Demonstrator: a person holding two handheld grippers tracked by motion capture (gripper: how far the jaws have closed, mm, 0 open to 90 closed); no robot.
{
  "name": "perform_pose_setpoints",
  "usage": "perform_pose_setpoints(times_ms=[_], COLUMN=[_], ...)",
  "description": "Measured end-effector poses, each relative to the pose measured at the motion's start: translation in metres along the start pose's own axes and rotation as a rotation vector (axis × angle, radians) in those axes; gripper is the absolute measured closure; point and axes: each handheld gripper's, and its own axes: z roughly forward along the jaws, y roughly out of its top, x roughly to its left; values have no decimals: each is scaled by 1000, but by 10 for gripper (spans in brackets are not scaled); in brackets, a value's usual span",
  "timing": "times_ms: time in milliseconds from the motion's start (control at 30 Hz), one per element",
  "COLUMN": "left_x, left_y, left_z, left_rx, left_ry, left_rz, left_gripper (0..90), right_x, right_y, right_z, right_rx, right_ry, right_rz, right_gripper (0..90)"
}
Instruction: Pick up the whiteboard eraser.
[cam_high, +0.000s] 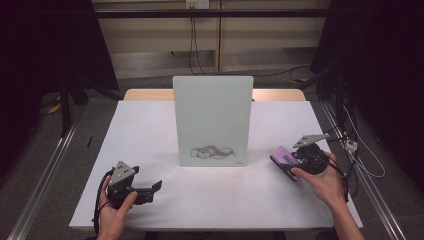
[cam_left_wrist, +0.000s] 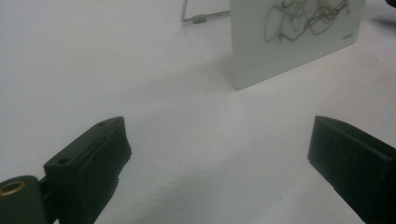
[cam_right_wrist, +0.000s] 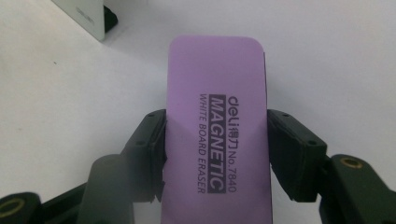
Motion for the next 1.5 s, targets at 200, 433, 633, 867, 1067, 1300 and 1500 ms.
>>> perform_pose_setpoints(times_ms=[200,433,633,867,1067,1300,1500], left_x=[-1,0,0,-1,-1,-1,-1], left_y=[1,0,1,1,1,1,1], left_z=[1,4,5,4,2,2,2], left_rx=[-4,6,3,3,7,9,10], left_ry=[-7,-16,-24,-22,-15,-14,-8], left_rz=[1,-3,-3,5,7,11,7], left_gripper=[52,52,52,52,52,52,52], right_x=[4,9,15,20,27,34,41], right_y=[1,2,4,6,9,12,16], right_z=[-4,-5,-7,-5,-5,-6,-10], right_rx=[-69,-128,-183,-217,-246,-270,-314], right_ry=[35,85,110,128,138,143,126], right_rz=[3,11,-26,-44,-65,-90,-114], right_gripper=[414,414,415,415,414,414,415])
